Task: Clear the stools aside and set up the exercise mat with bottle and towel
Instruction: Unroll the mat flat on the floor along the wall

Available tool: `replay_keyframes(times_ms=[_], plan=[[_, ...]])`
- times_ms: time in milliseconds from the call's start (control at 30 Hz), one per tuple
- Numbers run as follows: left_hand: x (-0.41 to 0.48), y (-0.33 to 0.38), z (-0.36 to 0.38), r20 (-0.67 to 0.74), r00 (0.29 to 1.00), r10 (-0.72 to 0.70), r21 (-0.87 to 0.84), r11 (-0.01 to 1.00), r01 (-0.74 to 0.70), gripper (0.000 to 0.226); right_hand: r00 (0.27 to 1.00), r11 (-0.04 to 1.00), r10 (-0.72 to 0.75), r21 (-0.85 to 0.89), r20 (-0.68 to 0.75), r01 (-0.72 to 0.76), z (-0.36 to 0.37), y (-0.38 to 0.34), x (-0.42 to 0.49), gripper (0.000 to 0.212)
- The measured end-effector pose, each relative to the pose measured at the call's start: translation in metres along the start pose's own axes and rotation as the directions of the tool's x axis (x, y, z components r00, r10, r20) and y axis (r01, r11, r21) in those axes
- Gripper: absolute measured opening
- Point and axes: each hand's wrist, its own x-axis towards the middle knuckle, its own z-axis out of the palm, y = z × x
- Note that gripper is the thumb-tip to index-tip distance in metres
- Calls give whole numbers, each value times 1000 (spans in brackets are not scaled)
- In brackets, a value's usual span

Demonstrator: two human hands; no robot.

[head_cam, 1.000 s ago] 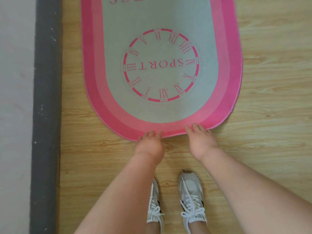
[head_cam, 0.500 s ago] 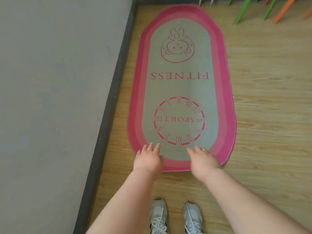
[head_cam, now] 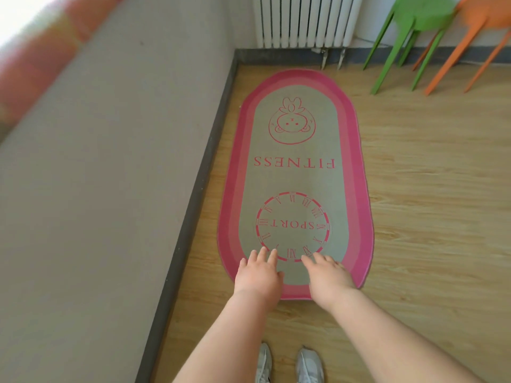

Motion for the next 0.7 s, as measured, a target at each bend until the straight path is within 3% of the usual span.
replay_keyframes(times_ms=[367, 700], plan=[[-83, 32, -38, 6, 999, 37, 33, 999, -37, 59, 999, 1000, -11, -22, -45, 10, -56, 8, -85, 63], [-113, 48, -45, 4, 981, 194, 151, 970, -192, 56, 984, 983, 173, 75, -36, -170, -66, 24, -151, 63]])
